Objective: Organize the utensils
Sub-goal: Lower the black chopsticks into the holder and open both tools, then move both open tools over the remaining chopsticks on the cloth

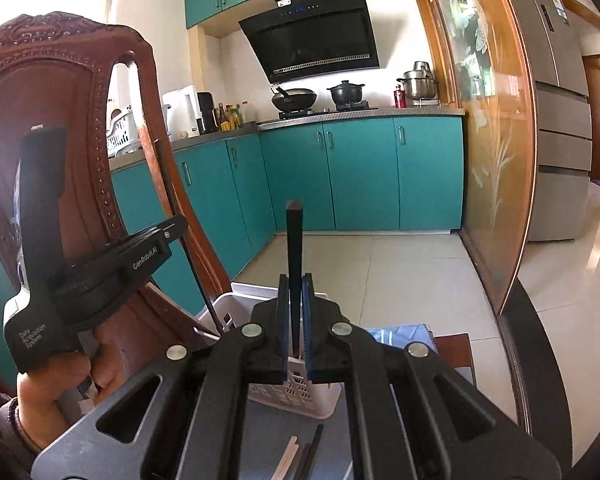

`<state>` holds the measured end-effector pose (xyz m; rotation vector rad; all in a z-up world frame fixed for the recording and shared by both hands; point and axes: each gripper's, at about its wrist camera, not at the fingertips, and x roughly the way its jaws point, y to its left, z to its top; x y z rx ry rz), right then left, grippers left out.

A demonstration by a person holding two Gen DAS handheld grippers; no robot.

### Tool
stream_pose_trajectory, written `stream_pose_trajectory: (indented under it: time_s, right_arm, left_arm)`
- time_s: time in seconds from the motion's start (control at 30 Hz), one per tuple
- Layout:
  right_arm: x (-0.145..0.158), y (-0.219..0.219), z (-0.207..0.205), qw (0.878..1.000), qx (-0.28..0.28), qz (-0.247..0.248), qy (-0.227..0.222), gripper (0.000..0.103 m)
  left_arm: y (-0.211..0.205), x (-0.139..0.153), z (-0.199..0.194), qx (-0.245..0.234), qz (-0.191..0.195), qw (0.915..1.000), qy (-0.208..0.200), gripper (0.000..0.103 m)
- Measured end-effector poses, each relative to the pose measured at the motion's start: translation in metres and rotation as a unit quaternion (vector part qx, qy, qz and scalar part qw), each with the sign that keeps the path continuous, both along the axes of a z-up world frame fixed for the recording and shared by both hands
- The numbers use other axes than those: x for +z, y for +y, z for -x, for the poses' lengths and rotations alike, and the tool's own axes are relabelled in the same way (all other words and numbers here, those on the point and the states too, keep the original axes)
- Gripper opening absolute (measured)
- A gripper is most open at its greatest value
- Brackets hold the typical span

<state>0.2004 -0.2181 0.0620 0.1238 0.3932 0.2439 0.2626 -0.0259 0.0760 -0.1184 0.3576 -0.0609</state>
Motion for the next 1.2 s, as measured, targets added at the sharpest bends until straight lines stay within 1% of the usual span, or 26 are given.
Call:
stream_pose_trajectory:
  time_s: [0.17, 0.23, 0.27, 0.33, 0.4, 0.47, 0.5, 0.53, 0.57, 0.6, 0.67, 0.7, 0.73, 0.77, 0.8, 0.87, 0.93, 1.0, 1.07, 1.13, 1.2]
  right_arm:
    - [0.001, 0.000, 0.011, 1.000, -0.001, 0.001, -0.002, 0.009]
    - [0.003, 0.000, 0.019, 1.000, 0.003, 0.003, -0.008, 0.014]
    - [0.005, -0.002, 0.025, 1.000, 0.004, 0.005, -0.014, 0.015]
    - [0.008, -0.005, 0.041, 0.999, 0.007, 0.006, -0.031, 0.023]
    - [0.009, -0.010, 0.062, 0.999, 0.013, 0.002, -0.047, 0.025]
    - [0.006, -0.016, 0.087, 0.997, 0.041, -0.001, -0.060, 0.026]
    - [-0.003, -0.017, 0.100, 0.996, 0.065, 0.003, -0.057, 0.026]
    - [-0.013, -0.016, 0.104, 0.995, 0.089, 0.010, -0.041, 0.028]
    - [-0.029, -0.012, 0.104, 0.993, 0.116, 0.021, -0.002, 0.028]
    - [-0.044, -0.009, 0.101, 0.991, 0.124, 0.031, 0.029, 0.028]
    - [-0.090, 0.001, 0.089, 0.987, 0.104, 0.070, 0.102, 0.028]
    - [-0.109, 0.003, 0.080, 0.983, 0.093, 0.078, 0.140, 0.028]
    - [-0.134, 0.002, 0.066, 0.975, 0.088, 0.059, 0.193, 0.028]
    - [-0.147, 0.000, 0.056, 0.971, 0.087, 0.036, 0.219, 0.028]
    - [-0.160, -0.001, 0.044, 0.966, 0.083, 0.015, 0.246, 0.028]
    - [-0.179, 0.001, 0.024, 0.959, 0.062, 0.003, 0.278, 0.028]
    - [-0.190, 0.005, 0.001, 0.954, 0.041, 0.004, 0.295, 0.028]
    - [-0.195, 0.008, -0.016, 0.952, 0.026, 0.001, 0.304, 0.028]
    - [-0.198, 0.010, -0.035, 0.951, 0.012, -0.019, 0.308, 0.028]
    - [-0.199, 0.010, -0.050, 0.950, 0.002, -0.030, 0.311, 0.028]
    - [-0.199, 0.015, -0.059, 0.950, 0.000, -0.018, 0.311, 0.028]
  left_arm:
    - [0.002, -0.001, 0.009, -0.006, -0.003, 1.0000, -0.002, 0.007]
    - [0.003, -0.001, 0.018, -0.008, -0.006, 0.9999, -0.004, 0.007]
    - [0.004, -0.002, 0.022, -0.010, -0.006, 0.9999, -0.005, 0.009]
    - [0.006, -0.003, 0.033, -0.013, -0.001, 0.9999, -0.006, 0.012]
    - [0.008, -0.006, 0.043, -0.013, 0.004, 0.9999, -0.004, 0.018]
    - [0.013, -0.013, 0.059, -0.014, 0.013, 0.9998, 0.005, 0.020]
    - [0.014, -0.020, 0.068, -0.021, 0.017, 0.9995, 0.018, 0.021]
    - [0.015, -0.029, 0.076, -0.023, 0.014, 0.9992, 0.030, 0.022]
    - [0.015, -0.038, 0.082, -0.023, 0.011, 0.9988, 0.043, 0.026]
    - [0.015, -0.050, 0.087, -0.025, 0.006, 0.9978, 0.062, 0.026]
    - [0.013, -0.085, 0.097, -0.034, -0.003, 0.9926, 0.116, 0.026]
    - [0.014, -0.098, 0.099, -0.037, -0.004, 0.9902, 0.134, 0.026]
    - [0.014, -0.118, 0.103, -0.043, -0.002, 0.9852, 0.166, 0.026]
    - [0.015, -0.128, 0.105, -0.046, 0.001, 0.9822, 0.182, 0.026]
    - [0.016, -0.145, 0.108, -0.051, 0.010, 0.9761, 0.211, 0.026]
    - [0.015, -0.166, 0.115, -0.061, 0.015, 0.9676, 0.245, 0.026]
    - [0.010, -0.180, 0.121, -0.070, 0.010, 0.9612, 0.266, 0.026]
    - [0.006, -0.187, 0.128, -0.078, 0.010, 0.9588, 0.273, 0.026]
    - [-0.002, -0.193, 0.134, -0.092, 0.008, 0.9559, 0.279, 0.026]
    - [-0.010, -0.199, 0.139, -0.107, 0.002, 0.9526, 0.284, 0.026]
    - [-0.019, -0.200, 0.139, -0.119, -0.006, 0.9503, 0.288, 0.026]
